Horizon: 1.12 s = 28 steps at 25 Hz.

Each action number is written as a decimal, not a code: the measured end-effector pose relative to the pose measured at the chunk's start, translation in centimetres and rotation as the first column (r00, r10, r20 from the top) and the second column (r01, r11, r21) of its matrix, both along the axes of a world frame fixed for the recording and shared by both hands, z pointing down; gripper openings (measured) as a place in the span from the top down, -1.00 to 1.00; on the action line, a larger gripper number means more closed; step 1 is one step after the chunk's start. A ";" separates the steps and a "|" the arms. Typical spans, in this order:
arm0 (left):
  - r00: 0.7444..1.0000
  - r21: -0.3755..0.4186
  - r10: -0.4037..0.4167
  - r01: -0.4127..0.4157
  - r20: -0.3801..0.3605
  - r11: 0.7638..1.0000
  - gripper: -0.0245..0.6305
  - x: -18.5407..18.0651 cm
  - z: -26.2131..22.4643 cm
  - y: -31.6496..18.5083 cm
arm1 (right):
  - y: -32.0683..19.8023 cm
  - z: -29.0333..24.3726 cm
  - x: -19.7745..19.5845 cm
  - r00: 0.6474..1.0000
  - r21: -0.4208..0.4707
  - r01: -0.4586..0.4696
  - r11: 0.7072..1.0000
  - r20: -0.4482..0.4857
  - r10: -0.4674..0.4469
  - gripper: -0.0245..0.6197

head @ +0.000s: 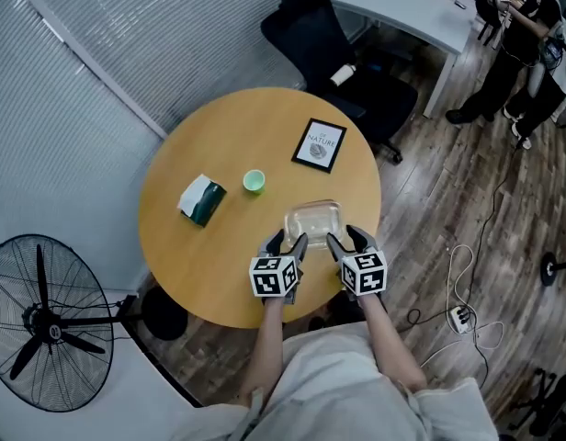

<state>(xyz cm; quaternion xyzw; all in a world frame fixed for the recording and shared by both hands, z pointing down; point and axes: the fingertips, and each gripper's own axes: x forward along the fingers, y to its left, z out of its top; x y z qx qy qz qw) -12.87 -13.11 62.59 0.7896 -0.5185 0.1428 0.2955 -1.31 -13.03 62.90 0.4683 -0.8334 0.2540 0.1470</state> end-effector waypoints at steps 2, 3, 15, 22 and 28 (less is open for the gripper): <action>1.000 -0.003 0.011 -0.011 -0.002 1.000 0.13 0.3 0.1 -0.1 | -0.1 0.0 0.3 1.000 -0.002 -0.005 1.000 -0.002 0.005 0.25; 1.000 -0.005 0.016 -0.016 -0.003 1.000 0.13 0.5 0.1 -0.2 | -0.2 0.0 0.5 1.000 -0.003 -0.007 1.000 -0.004 0.007 0.25; 1.000 -0.009 0.018 -0.018 0.003 1.000 0.14 0.6 0.1 0.3 | 0.0 -0.1 0.5 1.000 -0.007 -0.003 1.000 -0.007 0.003 0.25; 1.000 -0.007 0.017 -0.017 0.007 1.000 0.14 0.5 0.1 0.8 | 0.4 -0.2 0.4 1.000 -0.001 0.003 1.000 -0.015 -0.003 0.25; 1.000 -0.004 0.015 -0.015 0.006 1.000 0.14 0.6 0.0 1.0 | 0.7 -0.2 0.4 1.000 0.001 0.006 1.000 -0.021 -0.006 0.25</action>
